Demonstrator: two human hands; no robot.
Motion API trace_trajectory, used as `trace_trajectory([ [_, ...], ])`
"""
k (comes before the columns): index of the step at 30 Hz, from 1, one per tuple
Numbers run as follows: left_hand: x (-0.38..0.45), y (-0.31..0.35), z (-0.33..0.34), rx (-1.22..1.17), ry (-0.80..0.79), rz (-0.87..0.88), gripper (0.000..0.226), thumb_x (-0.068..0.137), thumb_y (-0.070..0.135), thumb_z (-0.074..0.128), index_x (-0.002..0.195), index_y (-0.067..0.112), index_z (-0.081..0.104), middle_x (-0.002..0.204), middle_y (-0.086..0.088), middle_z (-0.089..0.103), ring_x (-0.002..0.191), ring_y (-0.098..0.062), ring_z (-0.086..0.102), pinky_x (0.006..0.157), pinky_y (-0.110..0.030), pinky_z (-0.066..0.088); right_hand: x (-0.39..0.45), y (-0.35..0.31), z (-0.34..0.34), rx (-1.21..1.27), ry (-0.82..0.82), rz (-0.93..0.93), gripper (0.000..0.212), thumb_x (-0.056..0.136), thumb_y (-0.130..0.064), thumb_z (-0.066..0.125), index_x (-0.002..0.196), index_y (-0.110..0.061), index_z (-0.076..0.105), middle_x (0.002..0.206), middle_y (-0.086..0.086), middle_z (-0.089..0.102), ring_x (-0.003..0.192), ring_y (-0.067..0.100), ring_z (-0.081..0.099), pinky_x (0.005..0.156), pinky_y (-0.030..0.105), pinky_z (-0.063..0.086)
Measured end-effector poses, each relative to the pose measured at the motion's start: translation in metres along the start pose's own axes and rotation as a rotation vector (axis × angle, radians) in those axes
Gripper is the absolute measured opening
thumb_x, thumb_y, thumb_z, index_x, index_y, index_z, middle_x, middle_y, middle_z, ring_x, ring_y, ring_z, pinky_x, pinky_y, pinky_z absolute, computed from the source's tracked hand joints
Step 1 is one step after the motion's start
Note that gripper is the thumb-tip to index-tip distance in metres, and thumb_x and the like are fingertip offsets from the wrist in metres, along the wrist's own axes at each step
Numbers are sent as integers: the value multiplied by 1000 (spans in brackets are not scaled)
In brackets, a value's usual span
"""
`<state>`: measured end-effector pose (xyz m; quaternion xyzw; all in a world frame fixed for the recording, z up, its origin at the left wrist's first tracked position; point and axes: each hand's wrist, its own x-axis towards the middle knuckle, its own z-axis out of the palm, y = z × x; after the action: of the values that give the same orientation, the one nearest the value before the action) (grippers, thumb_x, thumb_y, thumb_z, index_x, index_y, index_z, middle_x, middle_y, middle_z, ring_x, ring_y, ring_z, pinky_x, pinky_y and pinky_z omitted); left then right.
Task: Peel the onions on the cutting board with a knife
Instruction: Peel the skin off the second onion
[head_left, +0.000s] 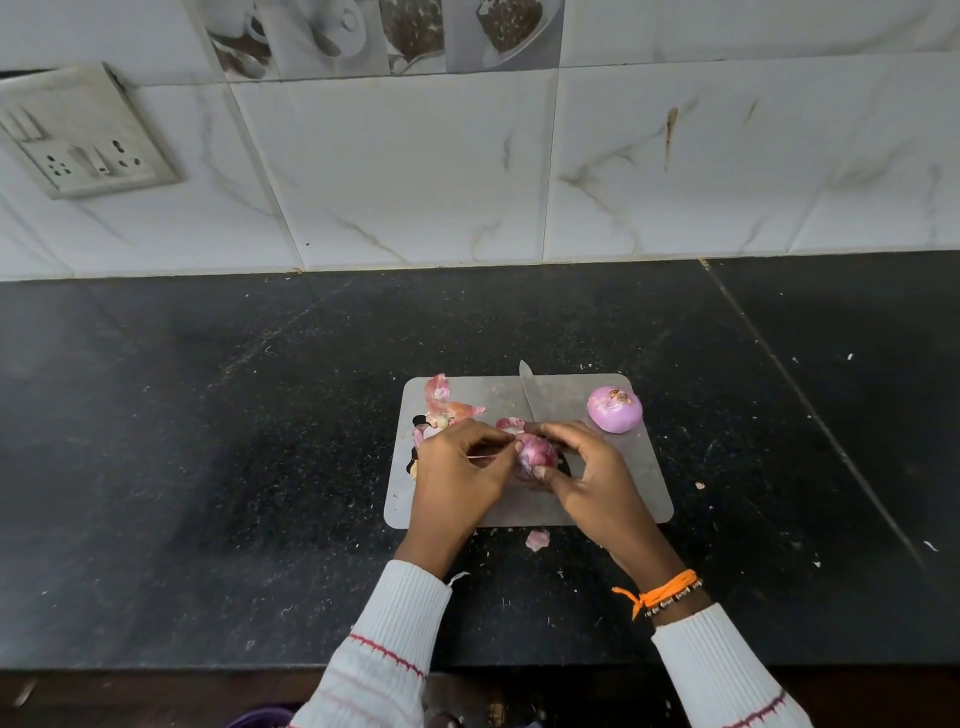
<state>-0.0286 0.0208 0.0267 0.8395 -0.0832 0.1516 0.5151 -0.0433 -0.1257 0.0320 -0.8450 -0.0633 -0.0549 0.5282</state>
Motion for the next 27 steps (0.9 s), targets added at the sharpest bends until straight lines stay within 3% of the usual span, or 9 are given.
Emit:
trace_trajectory([
  [7,3,-2,-6,40,-50,55,12,74,6,76,85,10,75,80,3,70,71,-2,66,69,-10,51,1,2,-1,-66,-14,-8,42,79,4,65,117,-14,61,103,-17,52,96,-17,46,82,-4,35],
  [12,4,-5,-6,98,-66,131,15,75,8,75,90,10,75,83,-1,72,72,-4,65,71,-14,53,2,0,-2,-75,-33,-22,42,79,6,64,116,-14,61,99,-22,50,95,-19,46,81,-4,35],
  [17,6,-6,-3,144,-99,197,11,72,6,76,82,9,75,75,-1,70,65,-6,62,64,-15,50,3,1,-2,-99,-35,-55,43,79,5,65,118,-13,61,105,-11,54,98,-11,49,83,-4,34],
  [21,10,-9,-5,134,-123,178,8,71,1,75,76,8,74,70,0,67,61,-6,60,61,-18,51,3,3,1,-104,-47,-48,43,77,6,66,116,-11,62,108,-8,56,103,2,53,86,0,37],
  [25,9,-8,-8,20,-64,75,10,76,-1,72,80,8,75,73,3,68,71,-6,63,66,-15,51,3,2,1,-45,-57,-10,43,80,5,64,117,-15,61,104,-19,54,100,-7,51,86,0,38],
  [27,8,-7,-7,-15,-46,32,11,76,0,72,80,9,75,74,5,68,72,-4,64,68,-15,52,5,3,0,-27,-55,1,43,80,5,64,119,-13,60,106,-15,55,100,-7,51,86,-1,37],
])
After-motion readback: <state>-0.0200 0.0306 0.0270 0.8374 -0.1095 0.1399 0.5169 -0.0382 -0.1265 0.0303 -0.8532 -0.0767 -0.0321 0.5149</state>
